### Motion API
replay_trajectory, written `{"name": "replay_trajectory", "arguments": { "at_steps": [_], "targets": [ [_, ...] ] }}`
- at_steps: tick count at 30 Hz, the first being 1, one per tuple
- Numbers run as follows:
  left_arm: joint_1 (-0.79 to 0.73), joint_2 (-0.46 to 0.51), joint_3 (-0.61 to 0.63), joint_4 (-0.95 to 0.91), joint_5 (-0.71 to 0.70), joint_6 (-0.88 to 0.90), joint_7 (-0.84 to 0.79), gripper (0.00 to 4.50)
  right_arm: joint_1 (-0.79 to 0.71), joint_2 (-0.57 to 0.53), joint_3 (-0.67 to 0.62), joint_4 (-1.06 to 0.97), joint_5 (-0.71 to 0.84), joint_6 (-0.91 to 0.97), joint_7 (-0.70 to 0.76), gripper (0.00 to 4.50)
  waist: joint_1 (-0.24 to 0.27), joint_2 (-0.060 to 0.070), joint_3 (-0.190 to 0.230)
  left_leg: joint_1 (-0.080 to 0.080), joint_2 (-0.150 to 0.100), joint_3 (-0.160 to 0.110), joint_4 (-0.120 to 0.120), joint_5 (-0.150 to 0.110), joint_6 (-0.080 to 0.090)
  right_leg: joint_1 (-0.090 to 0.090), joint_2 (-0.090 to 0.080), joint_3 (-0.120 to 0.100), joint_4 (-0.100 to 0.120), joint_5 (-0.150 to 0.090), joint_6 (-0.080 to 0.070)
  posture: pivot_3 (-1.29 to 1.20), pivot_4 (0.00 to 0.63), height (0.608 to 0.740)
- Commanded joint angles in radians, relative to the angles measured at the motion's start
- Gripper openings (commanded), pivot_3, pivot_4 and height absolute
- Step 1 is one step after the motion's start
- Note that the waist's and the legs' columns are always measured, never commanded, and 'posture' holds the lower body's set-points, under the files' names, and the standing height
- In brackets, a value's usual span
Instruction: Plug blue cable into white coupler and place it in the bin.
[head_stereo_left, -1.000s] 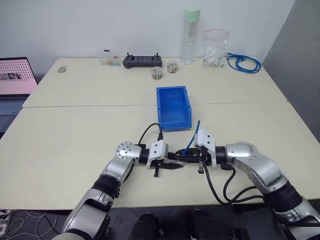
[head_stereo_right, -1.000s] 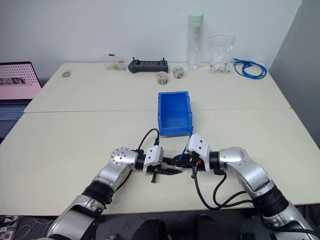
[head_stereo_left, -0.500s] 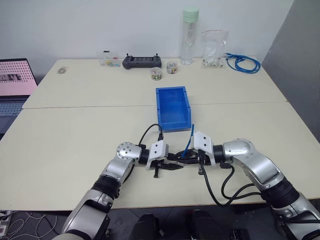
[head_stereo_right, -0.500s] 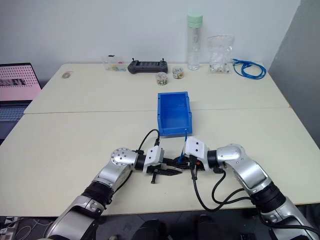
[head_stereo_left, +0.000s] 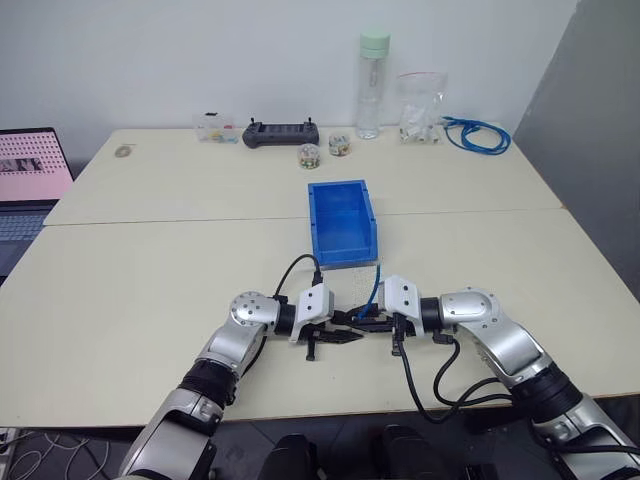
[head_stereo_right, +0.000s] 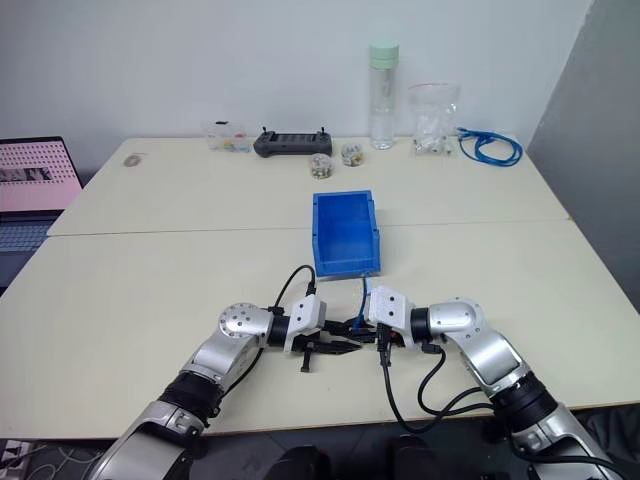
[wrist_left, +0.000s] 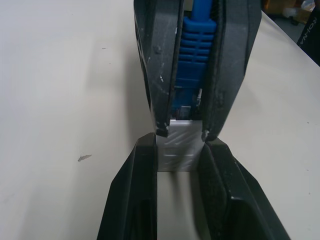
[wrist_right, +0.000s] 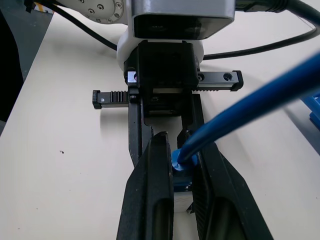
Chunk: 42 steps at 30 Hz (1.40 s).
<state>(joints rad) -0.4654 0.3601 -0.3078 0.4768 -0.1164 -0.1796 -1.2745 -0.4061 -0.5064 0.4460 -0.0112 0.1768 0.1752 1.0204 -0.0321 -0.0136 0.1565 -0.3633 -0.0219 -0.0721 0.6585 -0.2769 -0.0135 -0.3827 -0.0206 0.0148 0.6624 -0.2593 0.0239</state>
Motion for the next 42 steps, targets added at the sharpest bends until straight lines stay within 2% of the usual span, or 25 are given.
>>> {"name": "replay_trajectory", "arguments": {
  "at_steps": [1, 2, 3, 6, 9, 12, 14, 16, 21, 24, 26, 28, 29, 30, 32, 34, 35, 36, 37, 39, 40, 42],
  "targets": [
    [0.000, -0.009, 0.023, -0.072, -0.026, -0.022, 0.015, 1.13, 0.044, 0.003, 0.061, 0.146, -0.078, 0.080, 0.002, 0.19, 0.000, -0.001, -0.001, 0.000, 0.000, 0.000, 0.000, 0.000, 0.000, 0.000, 0.000, 0.000, 0.000, 0.000, 0.000, 0.00, 0.150, 0.740],
    [0.004, -0.006, 0.029, -0.089, -0.036, -0.001, 0.018, 1.51, 0.045, 0.001, 0.043, 0.126, -0.057, 0.101, 0.003, 0.19, 0.000, -0.001, -0.001, 0.000, 0.000, 0.000, 0.000, 0.000, 0.000, 0.000, 0.000, 0.000, 0.000, 0.000, 0.000, 0.00, 0.150, 0.740],
    [0.009, -0.001, 0.033, -0.107, -0.044, 0.018, 0.018, 1.58, 0.048, -0.005, 0.026, 0.101, -0.040, 0.120, 0.005, 0.19, 0.000, -0.001, -0.001, 0.000, 0.000, -0.001, 0.000, 0.000, 0.000, 0.000, 0.000, 0.001, 0.000, 0.000, 0.000, 0.00, 0.150, 0.740],
    [0.054, 0.044, 0.065, -0.240, -0.076, 0.093, 0.038, 2.32, 0.057, -0.027, -0.052, -0.053, 0.031, 0.217, -0.015, 0.19, 0.002, 0.000, -0.001, 0.000, 0.000, -0.002, 0.000, 0.000, 0.000, 0.001, -0.002, 0.002, 0.000, 0.000, 0.000, 0.00, 0.150, 0.740],
    [0.123, 0.098, 0.142, -0.456, -0.145, 0.257, 0.119, 3.00, 0.021, 0.004, -0.194, -0.217, 0.195, 0.424, -0.088, 0.19, 0.000, 0.000, 0.003, -0.001, 0.000, -0.002, 0.000, -0.001, -0.001, -0.001, -0.002, 0.002, 0.000, 0.000, -0.001, 0.00, 0.150, 0.740],
    [0.211, 0.133, 0.221, -0.660, -0.204, 0.411, 0.232, 3.63, -0.048, 0.045, -0.322, -0.266, 0.345, 0.613, -0.157, 0.19, 0.001, 0.001, 0.006, -0.008, 0.000, -0.004, 0.001, -0.001, -0.001, -0.007, -0.003, 0.002, 0.001, 0.000, -0.002, 0.00, 0.150, 0.740],
    [0.310, 0.125, 0.305, -0.843, -0.235, 0.515, 0.371, 4.05, -0.216, 0.143, -0.474, -0.119, 0.479, 0.774, -0.270, 0.19, -0.005, 0.003, 0.009, -0.010, 0.000, -0.004, 0.001, -0.001, -0.001, -0.008, -0.003, 0.001, 0.001, 0.000, -0.002, 0.00, 0.150, 0.740],
    [0.362, 0.102, 0.354, -0.961, -0.250, 0.599, 0.488, 4.45, -0.344, 0.191, -0.525, 0.022, 0.503, 0.816, -0.300, 0.19, -0.005, 0.004, 0.011, -0.010, 0.000, -0.003, 0.001, -0.001, -0.002, -0.009, -0.003, 0.003, 0.001, 0.003, -0.006, 0.00, 0.150, 0.740],
    [0.403, 0.006, 0.403, -1.124, -0.199, 0.704, 0.763, 4.45, -0.611, 0.265, -0.556, 0.474, 0.385, 0.673, -0.395, 0.19, 0.010, 0.004, 0.012, -0.011, -0.001, -0.006, 0.001, -0.001, -0.002, -0.008, -0.003, -0.001, 0.000, 0.003, -0.006, 0.00, 0.150, 0.740],
    [0.448, -0.051, 0.395, -1.170, -0.172, 0.729, 0.867, 4.45, -0.752, 0.288, -0.563, 0.739, 0.315, 0.543, -0.429, 0.19, 0.008, 0.004, 0.012, -0.012, -0.003, -0.004, 0.001, -0.001, -0.002, -0.009, -0.003, 0.001, 0.000, 0.003, -0.006, 0.00, 0.150, 0.740],
    [0.471, -0.078, 0.362, -1.185, -0.156, 0.726, 0.905, 4.50, -0.810, 0.296, -0.541, 0.882, 0.257, 0.456, -0.419, 0.90, 0.007, 0.004, 0.012, -0.015, -0.003, -0.002, 0.002, -0.001, -0.002, -0.012, -0.003, 0.003, 0.000, 0.004, -0.006, 0.00, 0.150, 0.740],
    [0.475, -0.092, 0.326, -1.195, -0.147, 0.722, 0.925, 4.50, -0.850, 0.303, -0.543, 0.990, 0.217, 0.391, -0.434, 1.08, 0.007, 0.004, 0.012, -0.019, -0.003, -0.001, 0.002, -0.001, -0.002, -0.017, -0.003, 0.003, 0.001, 0.004, -0.006, 0.00, 0.150, 0.740],
    [0.476, -0.094, 0.314, -1.197, -0.148, 0.720, 0.927, 4.50, -0.862, 0.305, -0.547, 1.025, 0.203, 0.366, -0.444, 1.49, 0.007, 0.004, 0.012, -0.021, -0.003, -0.001, 0.002, -0.001, -0.002, -0.020, -0.004, 0.004, 0.002, 0.004, -0.006, 0.00, 0.150, 0.740],
    [0.475, -0.095, 0.305, -1.199, -0.148, 0.719, 0.929, 4.50, -0.873, 0.306, -0.552, 1.054, 0.191, 0.346, -0.448, 1.62, 0.007, 0.004, 0.012, -0.023, -0.003, -0.001, 0.002, -0.001, -0.002, -0.022, -0.004, 0.003, 0.002, 0.004, -0.006, 0.00, 0.150, 0.740],
    [0.475, -0.098, 0.301, -1.197, -0.156, 0.720, 0.934, 4.50, -0.886, 0.305, -0.557, 1.085, 0.175, 0.327, -0.438, 2.12, 0.006, 0.004, 0.012, -0.023, -0.002, -0.001, 0.002, -0.001, -0.002, -0.022, -0.004, 0.003, 0.002, 0.004, -0.007, 0.00, 0.150, 0.740],
    [0.473, -0.095, 0.304, -1.184, -0.162, 0.716, 0.932, 4.50, -0.890, 0.296, -0.552, 1.098, 0.153, 0.319, -0.431, 2.43, 0.005, 0.005, 0.012, -0.023, -0.001, -0.001, 0.001, -0.001, -0.002, -0.022, -0.003, 0.003, 0.002, 0.005, -0.007, 0.00, 0.150, 0.740],
    [0.469, -0.095, 0.310, -1.173, -0.166, 0.713, 0.932, 4.50, -0.889, 0.289, -0.548, 1.099, 0.140, 0.315, -0.433, 2.75, 0.004, 0.005, 0.012, -0.023, -0.001, -0.001, 0.001, -0.001, -0.002, -0.022, -0.003, 0.003, 0.002, 0.005, -0.007, 0.00, 0.150, 0.740],
    [0.462, -0.096, 0.315, -1.161, -0.170, 0.711, 0.933, 4.50, -0.887, 0.281, -0.543, 1.097, 0.125, 0.308, -0.439, 2.85, 0.004, 0.005, 0.012, -0.023, -0.001, -0.001, 0.001, -0.001, -0.002, -0.022, -0.003, 0.003, 0.002, 0.005, -0.008, 0.00, 0.150, 0.740],
    [0.454, -0.097, 0.320, -1.148, -0.171, 0.710, 0.935, 4.50, -0.881, 0.270, -0.538, 1.086, 0.108, 0.302, -0.449, 3.21, 0.004, 0.005, 0.012, -0.023, -0.001, -0.001, 0.002, -0.001, -0.002, -0.022, -0.003, 0.003, 0.002, 0.005, -0.008, 0.00, 0.150, 0.740],
    [0.423, -0.104, 0.332, -1.102, -0.160, 0.715, 0.961, 4.50, -0.855, 0.229, -0.541, 1.026, 0.085, 0.311, -0.473, 3.58, 0.007, 0.005, 0.012, -0.023, -0.001, -0.001, 0.002, 0.000, -0.002, -0.022, -0.003, 0.003, 0.002, 0.005, -0.008, 0.00, 0.150, 0.740],
    [0.402, -0.115, 0.339, -1.071, -0.159, 0.724, 0.977, 4.50, -0.804, 0.190, -0.536, 0.917, 0.078, 0.339, -0.466, 3.92, 0.009, 0.005, 0.012, -0.023, -0.002, -0.001, 0.002, 0.000, -0.002, -0.022, -0.003, 0.002, 0.002, 0.005, -0.008, 0.00, 0.150, 0.740],
    [0.380, -0.126, 0.348, -1.030, -0.149, 0.728, 1.004, 4.50, -0.629, 0.124, -0.548, 0.533, 0.126, 0.484, -0.454, 3.92, 0.021, 0.005, 0.012, -0.025, -0.002, -0.002, 0.003, 0.000, -0.002, -0.022, -0.003, 0.001, 0.002, 0.005, -0.008, 0.00, 0.150, 0.740]
  ]
}}
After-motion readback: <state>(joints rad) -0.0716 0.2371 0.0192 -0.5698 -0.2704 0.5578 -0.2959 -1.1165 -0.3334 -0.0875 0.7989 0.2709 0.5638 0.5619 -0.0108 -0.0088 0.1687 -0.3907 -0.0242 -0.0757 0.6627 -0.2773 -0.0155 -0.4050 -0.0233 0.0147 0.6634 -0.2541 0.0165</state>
